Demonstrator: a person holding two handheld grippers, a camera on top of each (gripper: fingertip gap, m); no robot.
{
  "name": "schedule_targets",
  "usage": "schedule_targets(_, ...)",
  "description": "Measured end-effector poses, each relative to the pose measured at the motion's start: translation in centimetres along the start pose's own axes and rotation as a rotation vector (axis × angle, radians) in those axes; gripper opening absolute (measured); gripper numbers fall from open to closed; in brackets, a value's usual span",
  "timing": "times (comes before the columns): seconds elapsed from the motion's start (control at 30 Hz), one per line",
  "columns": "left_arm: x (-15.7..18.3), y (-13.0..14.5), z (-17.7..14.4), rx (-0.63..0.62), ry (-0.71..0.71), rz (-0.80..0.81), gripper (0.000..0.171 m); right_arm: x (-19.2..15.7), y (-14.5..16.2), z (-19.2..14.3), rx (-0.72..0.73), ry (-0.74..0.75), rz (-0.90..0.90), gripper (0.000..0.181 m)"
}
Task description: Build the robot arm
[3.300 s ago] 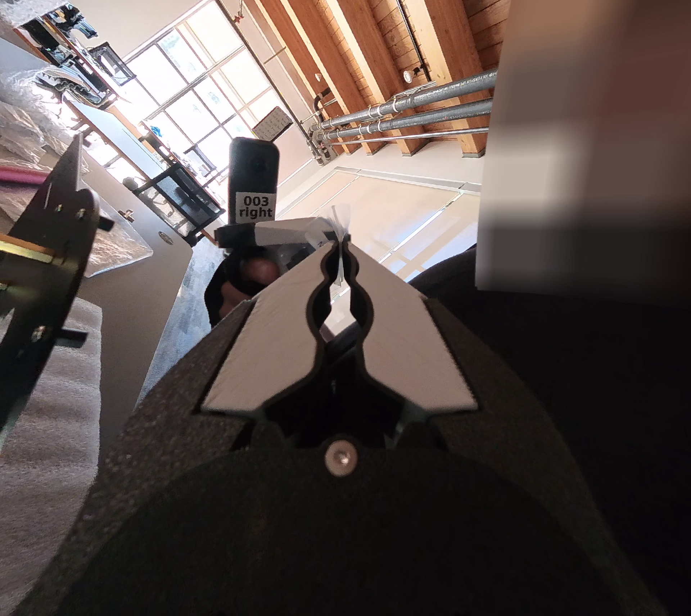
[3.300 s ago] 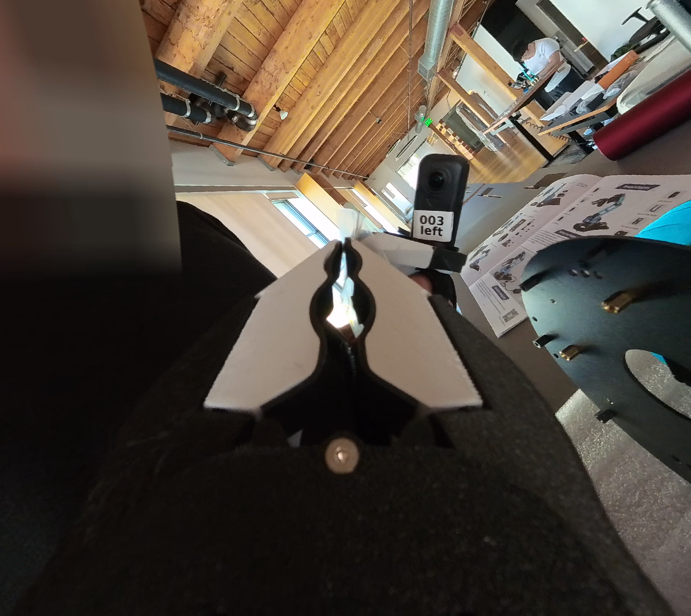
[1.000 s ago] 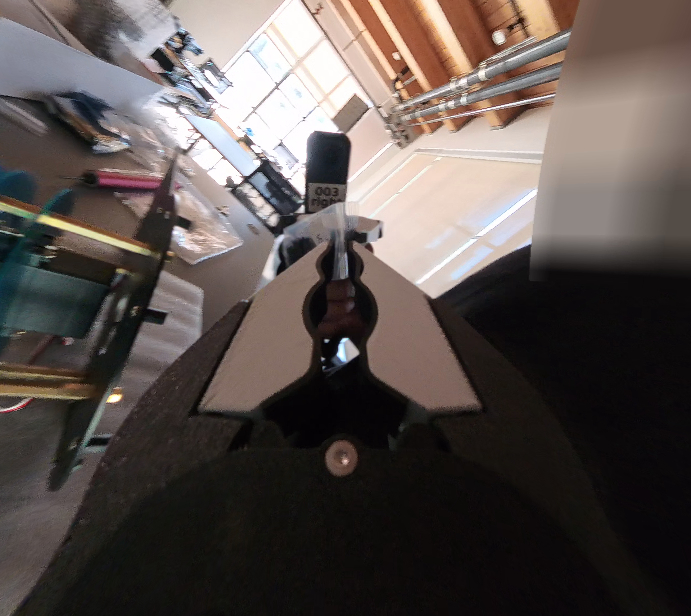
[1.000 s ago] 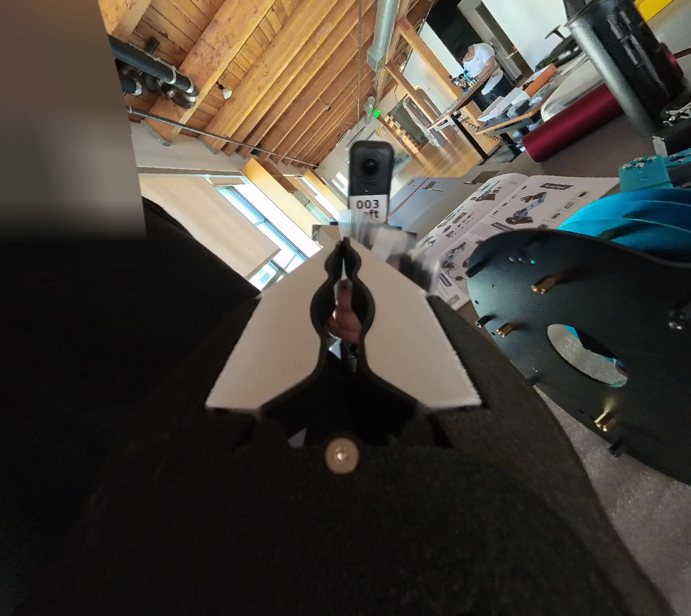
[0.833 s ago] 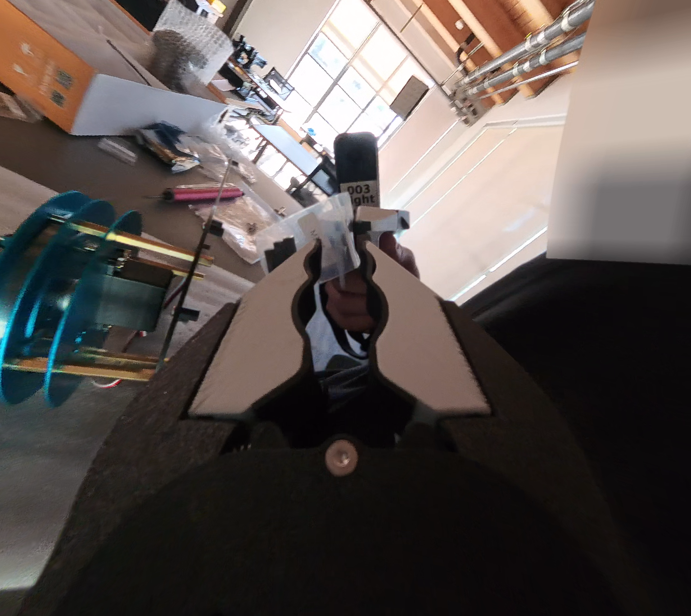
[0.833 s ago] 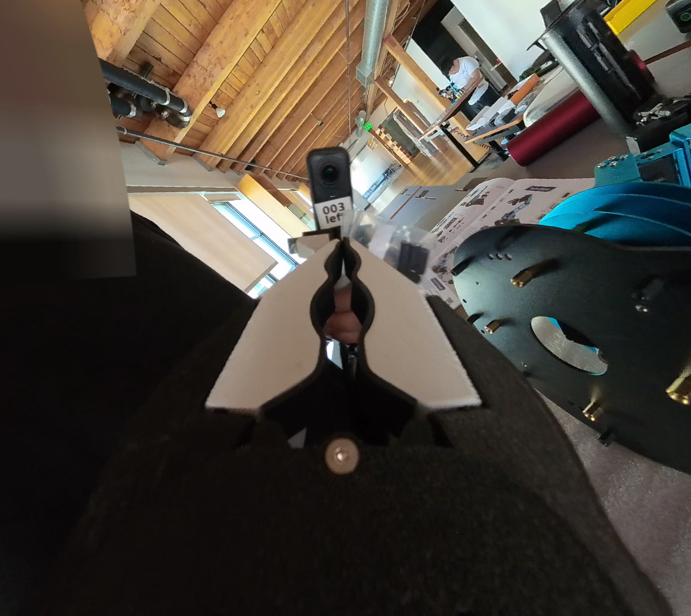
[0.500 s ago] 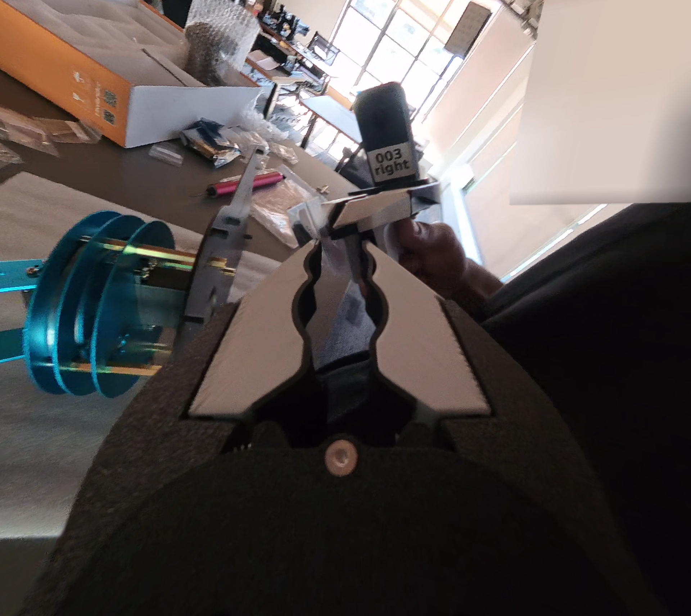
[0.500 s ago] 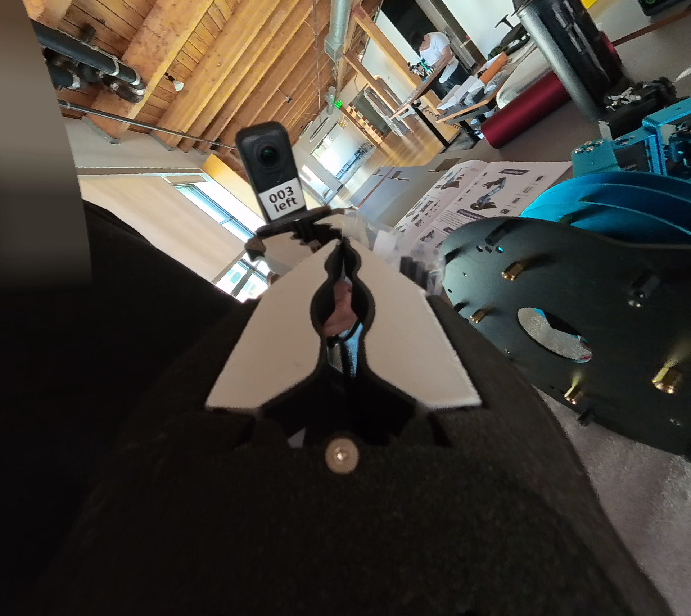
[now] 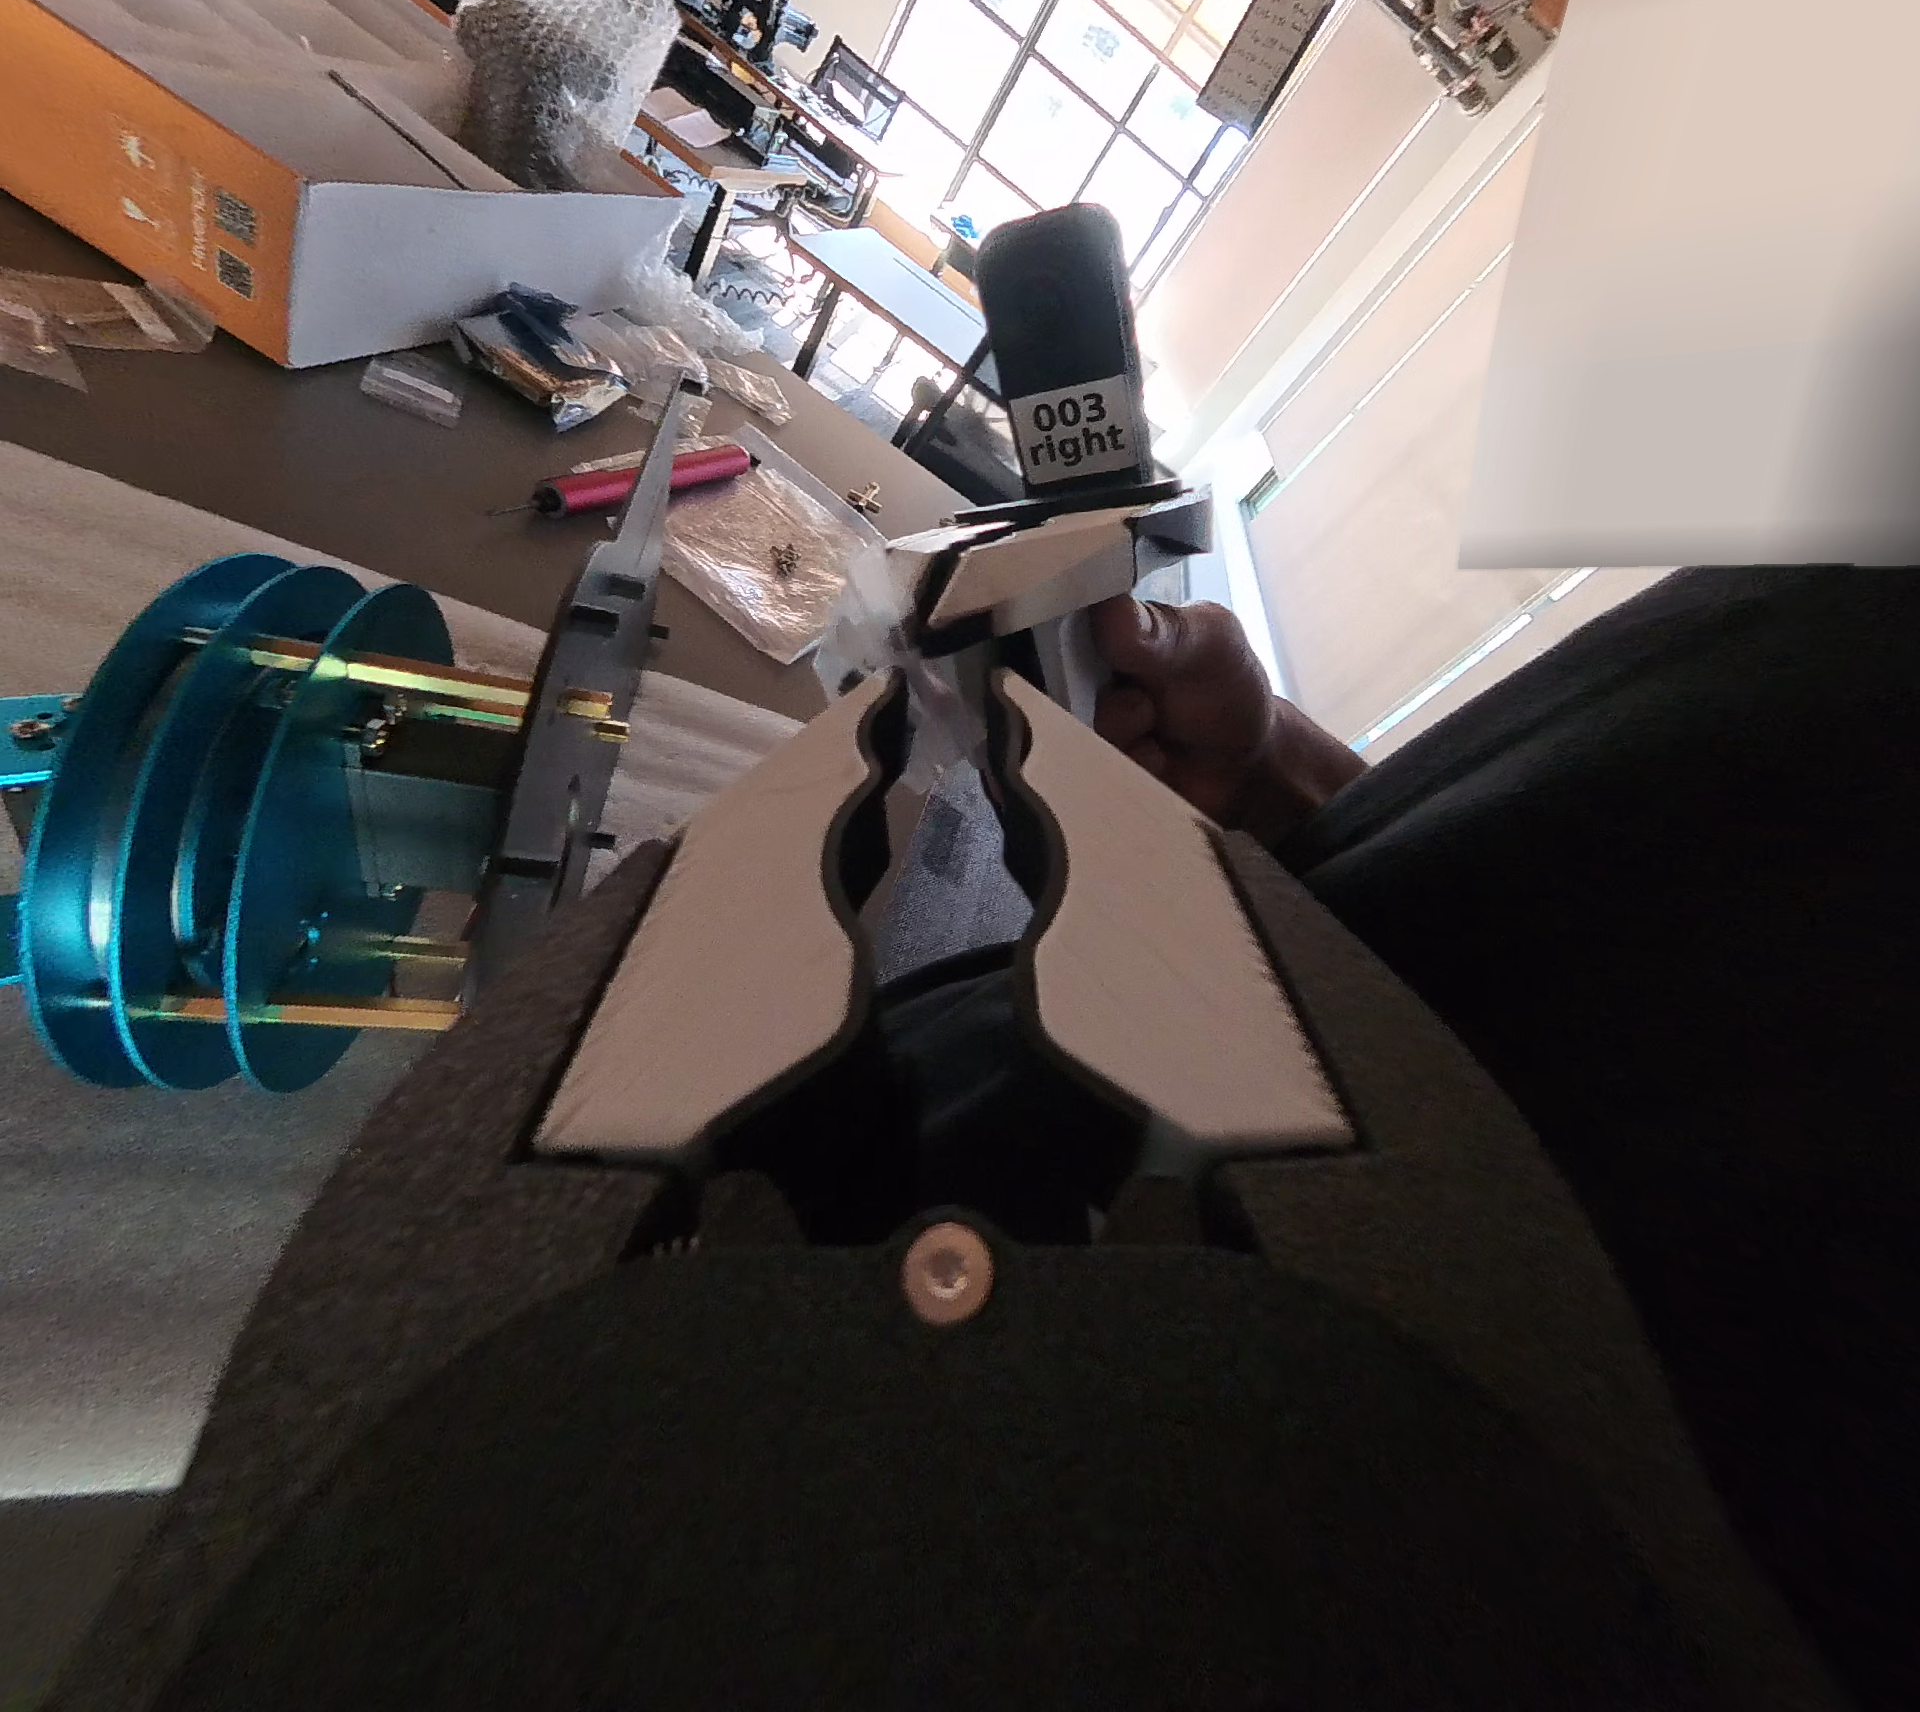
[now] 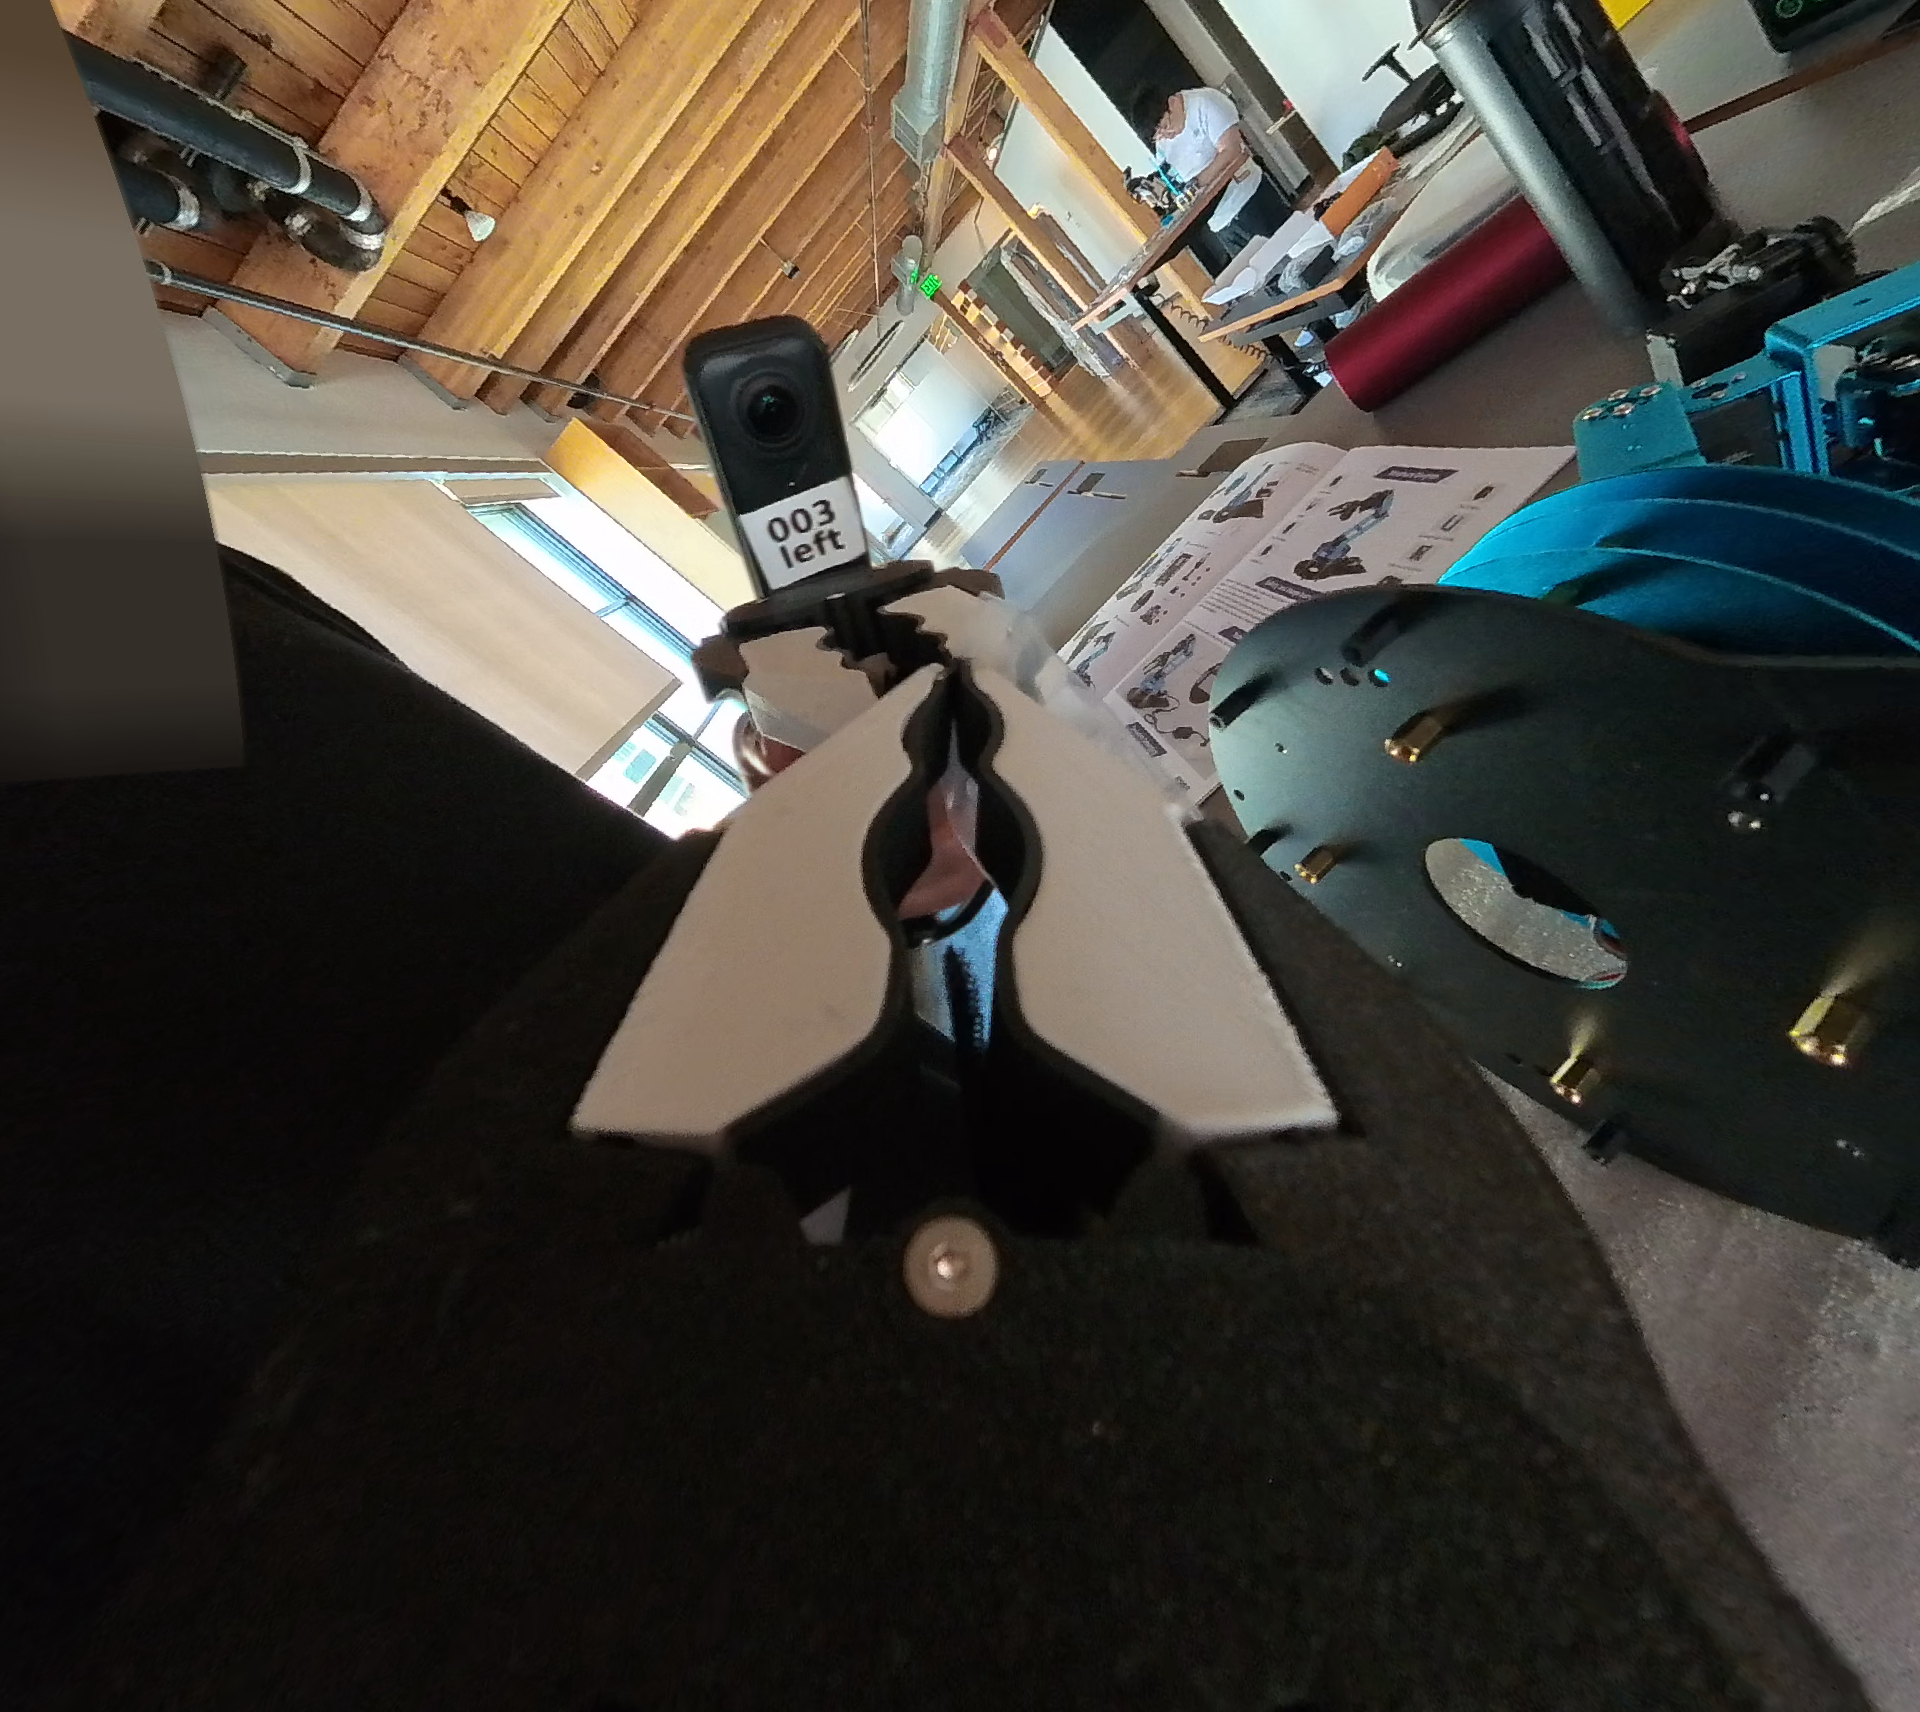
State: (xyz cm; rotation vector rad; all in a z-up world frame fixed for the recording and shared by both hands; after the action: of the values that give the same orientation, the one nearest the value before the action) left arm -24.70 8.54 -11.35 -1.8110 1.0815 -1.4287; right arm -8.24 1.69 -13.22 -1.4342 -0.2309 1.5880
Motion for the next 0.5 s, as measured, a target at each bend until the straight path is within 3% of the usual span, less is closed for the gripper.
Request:
schedule_targets(0.2, -0.48, 0.03, -0.02, 0.008, -0.027, -0.013, 0.009, -0.21, -0.08, -0.15, -0.01, 0.024, -0.017, 0.0)
schedule_targets(0.5, 0.41, -0.66, -0.34, 0.023, -0.157, 0.126, 0.021, -0.05, -0.19, -0.31, -0.02, 0.072, -0.025, 0.0)
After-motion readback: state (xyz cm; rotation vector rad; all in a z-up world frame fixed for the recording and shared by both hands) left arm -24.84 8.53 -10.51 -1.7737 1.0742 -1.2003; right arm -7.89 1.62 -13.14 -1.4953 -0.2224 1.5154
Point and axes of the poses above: each gripper's, where its closed fingertips meet, z out along the fingers, y out of its underside, x = y × z across the jaws, the point moved 10 cm from there along -z, back along the fingers, and after that the axes turned 15 degrees about -y, right-handed, at the moved point
